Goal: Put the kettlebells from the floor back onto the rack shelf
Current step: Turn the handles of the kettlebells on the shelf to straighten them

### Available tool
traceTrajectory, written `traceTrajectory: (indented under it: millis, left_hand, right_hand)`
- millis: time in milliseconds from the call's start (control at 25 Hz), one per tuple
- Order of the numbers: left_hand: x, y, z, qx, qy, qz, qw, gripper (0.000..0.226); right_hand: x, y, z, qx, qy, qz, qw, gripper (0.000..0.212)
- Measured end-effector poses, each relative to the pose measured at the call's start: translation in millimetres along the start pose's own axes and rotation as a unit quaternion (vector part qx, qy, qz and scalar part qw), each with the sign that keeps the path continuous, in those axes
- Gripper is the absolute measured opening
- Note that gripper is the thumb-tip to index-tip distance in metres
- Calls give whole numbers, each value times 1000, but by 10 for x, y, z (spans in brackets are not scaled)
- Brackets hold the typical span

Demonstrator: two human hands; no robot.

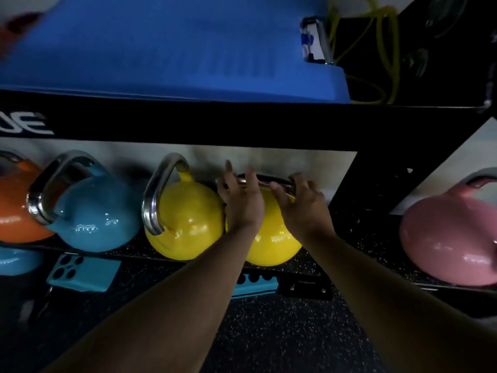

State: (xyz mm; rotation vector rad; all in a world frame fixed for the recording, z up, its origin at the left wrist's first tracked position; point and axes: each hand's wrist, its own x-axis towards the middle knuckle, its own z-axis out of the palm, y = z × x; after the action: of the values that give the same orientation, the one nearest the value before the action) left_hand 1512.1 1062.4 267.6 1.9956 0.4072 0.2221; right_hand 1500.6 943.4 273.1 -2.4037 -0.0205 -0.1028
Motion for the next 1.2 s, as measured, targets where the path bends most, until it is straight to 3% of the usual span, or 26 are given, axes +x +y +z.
traceTrajectory:
  millis: [120,240,360,520,760,920,1200]
  left_hand:
    - [121,-53,-28,-79,-40,-23,996,64]
    - [-70,-134,47,-105,-50,-66,991,81]
    - [26,-140,59,-108,-75,-68,989,73]
    - [198,-107,18,-77,-144,-31,986,64]
    - [101,-134,210,-126,-105,-5,986,67]
    - [438,-195,153,-136,-145,-3,980,56]
    - [408,-194,143,-169,-183,-10,968,75]
  right_hand:
    - [-89,-10,37,17,5,35,999,54]
    - [18,19,-70,125,-31,57,990,36]
    - [-49,-27,23,201,-11,82,976,26]
    - [-295,-42,131,240,26,93,966,29]
    - [-120,-51,102,343,-29,105,933,40]
    - [-150,-221,363,413,-11,124,902,44]
    - [-146,-276,506,449,34,145,881,44]
